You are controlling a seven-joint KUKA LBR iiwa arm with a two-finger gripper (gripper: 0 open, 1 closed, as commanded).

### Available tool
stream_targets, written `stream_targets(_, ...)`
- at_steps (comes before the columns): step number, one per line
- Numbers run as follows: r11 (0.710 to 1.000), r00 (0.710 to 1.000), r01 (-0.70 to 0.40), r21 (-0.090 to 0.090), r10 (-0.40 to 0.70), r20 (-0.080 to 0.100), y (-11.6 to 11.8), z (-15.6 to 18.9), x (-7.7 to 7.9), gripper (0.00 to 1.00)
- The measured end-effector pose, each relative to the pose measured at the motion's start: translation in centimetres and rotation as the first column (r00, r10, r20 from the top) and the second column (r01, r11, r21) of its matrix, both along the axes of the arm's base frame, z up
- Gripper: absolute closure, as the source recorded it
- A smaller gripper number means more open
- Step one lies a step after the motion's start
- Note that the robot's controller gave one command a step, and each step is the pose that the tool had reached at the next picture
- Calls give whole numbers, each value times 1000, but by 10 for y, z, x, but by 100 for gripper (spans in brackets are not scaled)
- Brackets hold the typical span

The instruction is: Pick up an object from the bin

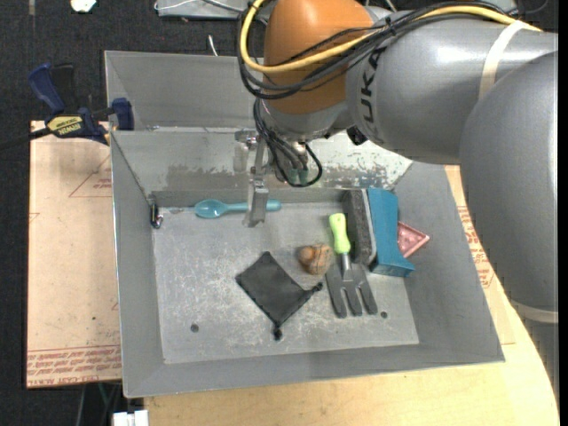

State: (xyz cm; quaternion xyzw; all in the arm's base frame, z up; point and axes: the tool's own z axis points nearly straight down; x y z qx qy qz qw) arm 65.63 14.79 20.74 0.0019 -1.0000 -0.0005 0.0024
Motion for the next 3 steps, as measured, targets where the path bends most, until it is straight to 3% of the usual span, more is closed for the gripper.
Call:
stream_targets(1,1000,1000,3,1,-3,6,-1,5,1,0)
stream_targets(2,995,995,99,2,-99,6,-28,-39,-20,0)
stream_targets(3,995,995,100,5,-100,15,-36,-102,-21,0)
